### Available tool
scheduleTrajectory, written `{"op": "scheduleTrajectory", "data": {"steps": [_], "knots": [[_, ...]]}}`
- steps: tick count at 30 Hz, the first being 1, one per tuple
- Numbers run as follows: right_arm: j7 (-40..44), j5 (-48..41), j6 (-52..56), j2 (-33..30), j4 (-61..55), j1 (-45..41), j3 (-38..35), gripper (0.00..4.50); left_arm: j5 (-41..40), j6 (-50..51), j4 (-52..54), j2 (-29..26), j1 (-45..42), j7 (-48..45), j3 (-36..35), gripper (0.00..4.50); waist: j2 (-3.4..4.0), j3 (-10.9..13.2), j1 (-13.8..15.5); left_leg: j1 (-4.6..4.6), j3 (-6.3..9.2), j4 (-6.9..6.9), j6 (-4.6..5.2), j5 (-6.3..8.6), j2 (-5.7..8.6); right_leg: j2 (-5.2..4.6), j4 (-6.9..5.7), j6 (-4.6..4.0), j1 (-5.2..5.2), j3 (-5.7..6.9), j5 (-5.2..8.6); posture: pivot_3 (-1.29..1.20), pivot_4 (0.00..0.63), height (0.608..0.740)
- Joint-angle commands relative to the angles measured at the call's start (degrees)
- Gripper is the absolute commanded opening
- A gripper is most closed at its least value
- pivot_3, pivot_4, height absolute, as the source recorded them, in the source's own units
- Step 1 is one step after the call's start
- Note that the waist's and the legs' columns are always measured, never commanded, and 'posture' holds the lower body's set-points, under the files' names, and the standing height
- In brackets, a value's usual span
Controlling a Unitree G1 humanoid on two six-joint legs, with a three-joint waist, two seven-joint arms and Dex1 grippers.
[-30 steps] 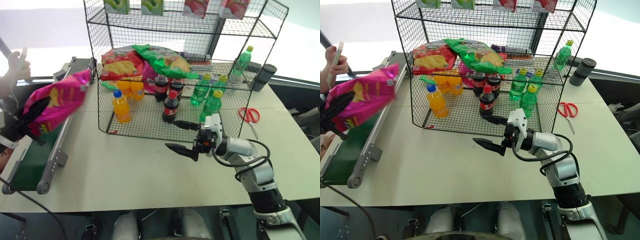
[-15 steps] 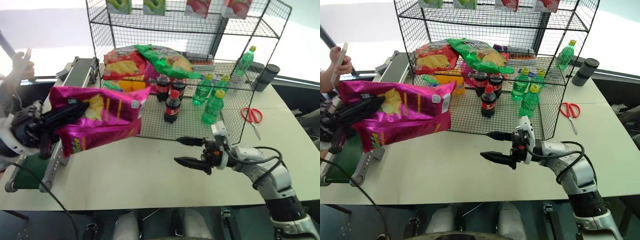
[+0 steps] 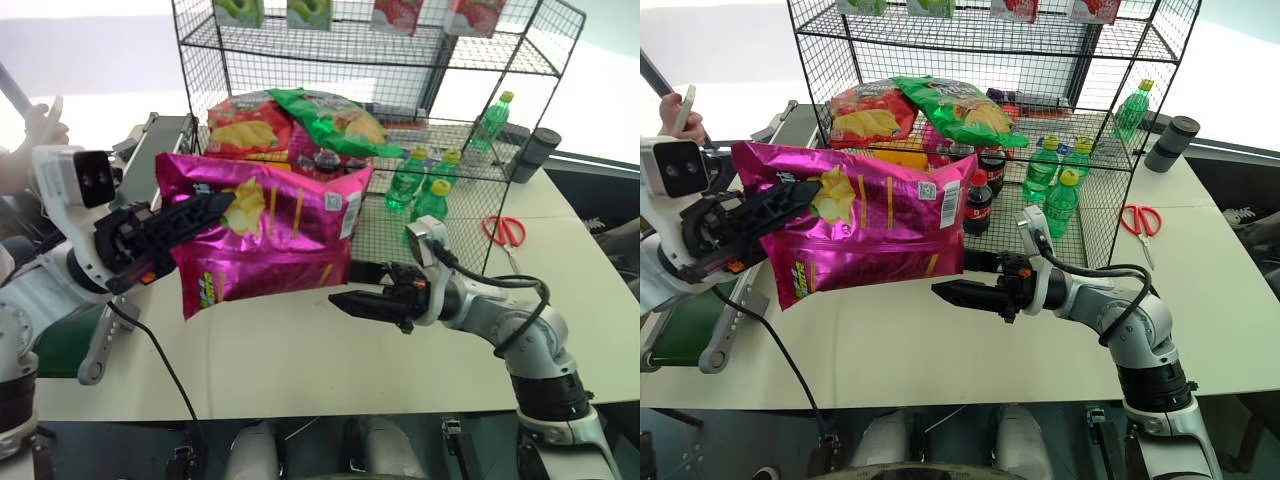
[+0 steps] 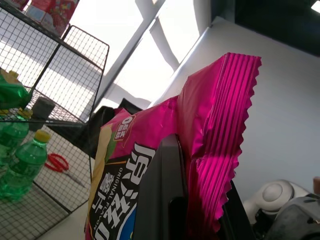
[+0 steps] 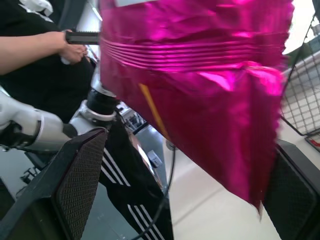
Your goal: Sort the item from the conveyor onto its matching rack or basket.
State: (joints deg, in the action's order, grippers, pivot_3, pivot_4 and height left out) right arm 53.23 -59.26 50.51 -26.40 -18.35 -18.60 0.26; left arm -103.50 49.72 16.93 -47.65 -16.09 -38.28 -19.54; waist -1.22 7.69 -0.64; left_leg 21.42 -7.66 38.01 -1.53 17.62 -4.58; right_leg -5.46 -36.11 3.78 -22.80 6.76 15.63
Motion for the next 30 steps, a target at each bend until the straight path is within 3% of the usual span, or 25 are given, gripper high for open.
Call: {"op": "scheduleTrajectory", "data": {"steps": [1, 4, 13, 16, 23, 26, 30], "knots": [[-2.2, 0.3, -1.5, 1.1, -1.6, -0.9, -0.9, 4.50, -2.8, 0.5, -0.4, 2.0, -1.7, 1.7, 0.1, 0.05, 0.00, 0.0, -0.1, -0.01, 0.00, 0.00, 0.02, 0.01, 0.00, 0.00, -0.01, 0.00, 0.01, 0.00, 0.00, 0.00, 0.150, 0.726], [-2.6, 3.4, -3.8, 1.7, -0.7, -1.3, 0.0, 4.50, -4.3, 2.2, -0.4, 3.0, -1.1, 2.2, 0.9, 0.05, -0.01, 0.0, -0.2, -0.03, 0.01, 0.00, 0.01, 0.01, -0.01, 0.01, -0.03, 0.00, 0.00, -0.02, 0.00, 0.00, 0.150, 0.726], [-2.7, -2.7, -0.4, 2.1, -1.8, -1.4, -1.5, 4.50, 0.3, 3.0, -1.3, 5.4, -1.5, 1.6, 0.9, 0.05, -0.01, 0.0, 0.0, -0.01, 0.01, 0.00, 0.00, 0.00, 0.00, 0.00, -0.01, 0.00, 0.01, -0.01, 0.00, 0.00, 0.150, 0.726], [-2.1, -3.9, 1.2, 1.2, -2.7, -1.2, -0.6, 3.65, 3.2, 2.9, -1.7, 6.5, -1.3, 0.6, 0.9, 0.00, -0.01, 0.0, 0.0, -0.01, 0.00, 0.00, 0.01, 0.00, 0.01, 0.00, -0.01, 0.00, 0.00, -0.01, 0.00, 0.00, 0.150, 0.726], [-0.8, -1.2, 0.7, -0.3, -2.3, -1.2, 0.6, 0.24, 11.0, 1.9, -2.0, 7.4, -0.5, -3.5, -0.1, 0.00, -0.01, 0.0, -0.1, -0.01, 0.01, -0.01, 0.11, 0.06, 0.01, 0.01, -0.01, 0.00, -0.01, -0.01, 0.00, 0.00, 0.150, 0.726], [-0.3, -0.2, 0.2, -0.8, -2.4, -0.9, 0.9, 0.14, 14.5, 0.9, -2.2, 7.7, -0.7, -4.9, -0.5, 0.00, -0.01, 0.0, 0.0, 0.00, 0.00, -0.01, 0.11, 0.06, 0.01, 0.01, 0.00, 0.00, -0.01, 0.00, 0.00, 0.00, 0.150, 0.726], [0.1, 2.4, -2.2, -1.1, -2.3, 0.0, 0.6, 0.14, 19.9, 0.5, -2.8, 6.5, 1.5, -9.3, -1.1, 1.35, 0.00, 0.0, -0.1, 0.00, 0.01, -0.01, 0.13, 0.07, 0.01, 0.01, 0.00, 0.00, -0.03, 0.00, 0.00, 0.00, 0.150, 0.726]]}}
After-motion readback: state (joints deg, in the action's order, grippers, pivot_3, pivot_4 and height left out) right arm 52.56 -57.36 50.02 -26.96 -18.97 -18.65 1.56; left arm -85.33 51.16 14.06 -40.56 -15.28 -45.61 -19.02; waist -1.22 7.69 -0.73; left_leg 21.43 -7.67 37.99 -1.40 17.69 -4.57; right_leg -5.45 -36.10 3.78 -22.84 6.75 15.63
